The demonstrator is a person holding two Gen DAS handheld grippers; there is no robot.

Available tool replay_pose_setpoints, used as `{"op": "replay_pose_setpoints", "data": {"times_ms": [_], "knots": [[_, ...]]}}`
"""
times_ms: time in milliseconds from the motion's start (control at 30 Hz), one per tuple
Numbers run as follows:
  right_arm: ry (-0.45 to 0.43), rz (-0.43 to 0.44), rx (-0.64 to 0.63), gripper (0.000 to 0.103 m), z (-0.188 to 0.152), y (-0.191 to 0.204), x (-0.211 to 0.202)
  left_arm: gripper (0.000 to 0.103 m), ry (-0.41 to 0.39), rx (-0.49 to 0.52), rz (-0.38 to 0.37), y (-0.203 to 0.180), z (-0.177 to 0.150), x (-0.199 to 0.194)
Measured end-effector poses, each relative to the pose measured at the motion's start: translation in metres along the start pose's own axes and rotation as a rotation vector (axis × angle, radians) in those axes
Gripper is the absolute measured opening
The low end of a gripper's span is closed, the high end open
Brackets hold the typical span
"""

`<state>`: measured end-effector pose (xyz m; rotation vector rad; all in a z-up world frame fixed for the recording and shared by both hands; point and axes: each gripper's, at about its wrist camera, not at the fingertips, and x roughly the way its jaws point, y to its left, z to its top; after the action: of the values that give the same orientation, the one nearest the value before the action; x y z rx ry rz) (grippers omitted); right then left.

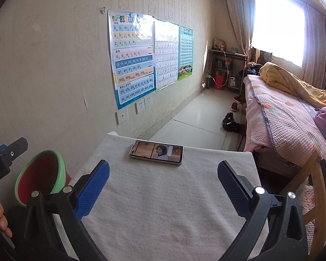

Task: Collect trash

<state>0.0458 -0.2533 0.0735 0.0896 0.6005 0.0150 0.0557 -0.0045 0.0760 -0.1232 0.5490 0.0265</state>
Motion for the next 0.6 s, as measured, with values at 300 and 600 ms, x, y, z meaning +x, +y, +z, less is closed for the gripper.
{"op": "replay_pose_setpoints", "data": {"times_ms": [300,600], "knots": [[-0.001,0.0,-0.002,0.096,-0.0021,0.001,-0.0002,0.098,0.001,-0.002,-0.004,0.0014,0.0009,-0.0005],[0.002,-0.001,-0.001,0.096,-0.0027,0.001,-0.0004,0.098,0.002,-0.009,-0.008,0.0024,0.0013,-0.002]]}}
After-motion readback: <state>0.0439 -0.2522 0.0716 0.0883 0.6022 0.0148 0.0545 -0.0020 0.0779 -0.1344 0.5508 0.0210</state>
